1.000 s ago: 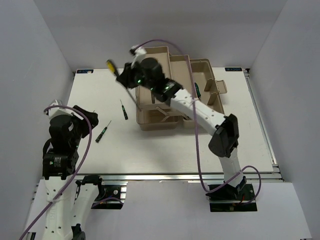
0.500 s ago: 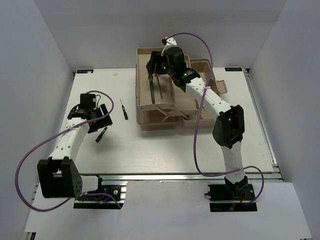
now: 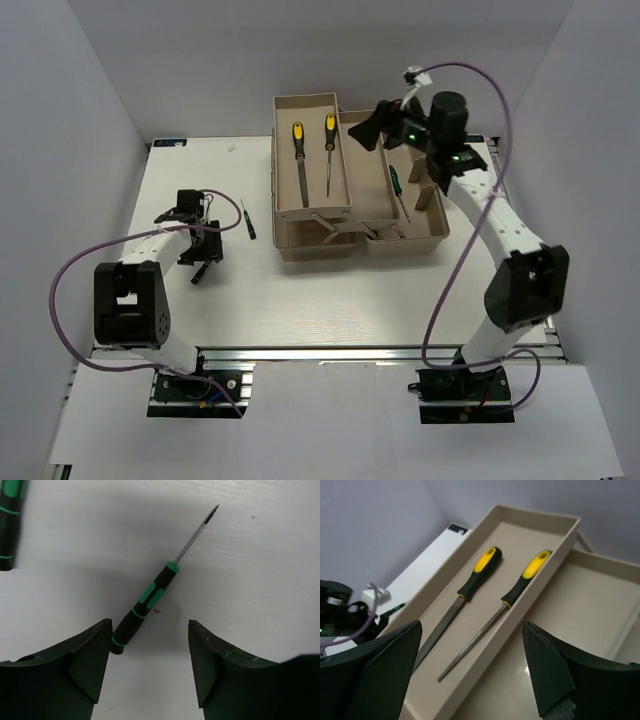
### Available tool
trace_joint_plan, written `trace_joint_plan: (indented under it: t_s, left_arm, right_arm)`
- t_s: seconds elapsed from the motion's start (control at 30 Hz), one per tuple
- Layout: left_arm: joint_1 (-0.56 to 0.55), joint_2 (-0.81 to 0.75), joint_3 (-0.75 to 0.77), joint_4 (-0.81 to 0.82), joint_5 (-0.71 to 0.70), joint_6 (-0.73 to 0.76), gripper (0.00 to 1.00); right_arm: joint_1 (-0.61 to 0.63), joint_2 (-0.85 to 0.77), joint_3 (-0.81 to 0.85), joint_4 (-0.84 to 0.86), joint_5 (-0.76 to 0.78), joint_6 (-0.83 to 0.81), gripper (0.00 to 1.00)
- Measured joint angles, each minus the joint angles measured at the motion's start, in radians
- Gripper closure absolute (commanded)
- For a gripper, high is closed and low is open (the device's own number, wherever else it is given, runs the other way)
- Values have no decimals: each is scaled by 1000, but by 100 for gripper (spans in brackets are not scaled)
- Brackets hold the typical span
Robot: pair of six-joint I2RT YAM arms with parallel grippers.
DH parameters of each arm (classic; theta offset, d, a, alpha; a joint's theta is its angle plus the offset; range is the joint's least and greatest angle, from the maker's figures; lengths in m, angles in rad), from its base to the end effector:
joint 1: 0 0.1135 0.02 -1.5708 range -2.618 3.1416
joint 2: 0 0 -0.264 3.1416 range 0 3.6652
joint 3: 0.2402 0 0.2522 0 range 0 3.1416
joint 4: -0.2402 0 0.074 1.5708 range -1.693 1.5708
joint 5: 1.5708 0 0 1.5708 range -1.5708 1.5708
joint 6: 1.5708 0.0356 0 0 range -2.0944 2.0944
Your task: Sort the tools into containers
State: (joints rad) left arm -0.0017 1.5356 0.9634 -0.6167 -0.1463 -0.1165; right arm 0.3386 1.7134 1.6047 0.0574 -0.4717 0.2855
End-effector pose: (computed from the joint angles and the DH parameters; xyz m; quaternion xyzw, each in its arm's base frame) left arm 0.2899 0.0047 0.1938 -0.0700 0.9768 0.0604 0.1932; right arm 0.3843 0.1525 0.4025 -0.1796 0.7004 0.3668 0.5853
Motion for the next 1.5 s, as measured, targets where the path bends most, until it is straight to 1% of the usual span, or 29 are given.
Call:
trace_joint_plan:
  t_s: [0.13,0.23,0.27,0.33,0.37,0.4,0.47,0.5,0.57,0.6,0.67,0.7,0.77,0.8,0.83,0.87,0.93,1.0,1.07,1.13,1.17,1.2,1.27,1.37,1.4,1.43,1.5]
  left_arm:
    - [0,61,-31,26,20,45,30]
    - [0,95,-34,48,34,68,34]
    - [0,97,-34,61,34,73,43]
    - [0,109,-27,77,37,78,57]
    - [0,120,-16,76,39,83,66]
    - [-1,135,-1,76,40,80,70]
    - [-2,162,27,81,41,80,73]
    - [-2,168,34,84,40,77,78]
    - [-2,166,32,85,38,66,84]
    - [-3,163,30,87,37,60,92]
    - [-2,151,23,85,36,40,100]
    - [-2,144,21,74,43,27,100]
    - [-1,116,19,44,80,-8,100]
    - [0,87,19,32,116,-31,100]
    - [0,42,19,26,162,-58,100]
    - [0,-10,19,28,203,-89,100]
    - [-4,-148,24,50,305,-163,100]
    - [-19,-296,37,140,408,-274,100]
    - [-53,-415,56,214,463,-351,100]
    - [-108,-477,93,304,521,-429,100]
    - [-143,-484,122,337,541,-459,100]
    - [-187,-475,167,369,555,-490,100]
    - [-277,-406,264,454,579,-541,100]
    - [-402,-216,422,579,585,-601,100]
    - [-436,-133,483,605,581,-616,100]
    - [-467,-52,538,616,572,-628,100]
    - [-520,113,657,611,527,-644,100]
  right_arm:
    - [-72,-124,-79,39,-39,8,14]
    - [-114,-179,-134,51,-61,18,14]
    - [-127,-193,-155,50,-68,19,14]
    - [-151,-213,-192,49,-76,22,14]
    - [-165,-224,-212,48,-79,22,14]
    - [-178,-235,-235,45,-79,22,14]
    - [-197,-254,-267,41,-83,21,11]
    - [-207,-266,-283,37,-84,21,11]
    - [-224,-288,-310,34,-93,13,11]
    - [-230,-301,-322,31,-98,2,11]
    - [-239,-327,-349,24,-116,-27,11]
    - [-241,-340,-360,17,-126,-45,11]
    - [-251,-351,-365,-10,-183,-99,31]
    - [-254,-352,-365,-19,-214,-127,46]
    - [-259,-352,-365,-35,-250,-154,87]
    - [-263,-351,-366,-57,-280,-180,100]
    - [-274,-352,-381,-80,-318,-205,100]
    - [-280,-363,-423,-81,-347,-227,100]
    - [-283,-380,-472,-84,-362,-241,100]
    - [-285,-391,-502,-85,-368,-244,100]
    - [-285,-395,-510,-86,-368,-245,100]
    - [-285,-396,-512,-85,-367,-245,100]
    - [-285,-398,-512,-83,-364,-243,100]
    - [-285,-398,-513,-76,-344,-226,82]
    - [-285,-398,-514,-76,-338,-220,66]
    - [-285,-398,-514,-77,-330,-213,63]
    - [-285,-399,-515,-75,-314,-209,58]
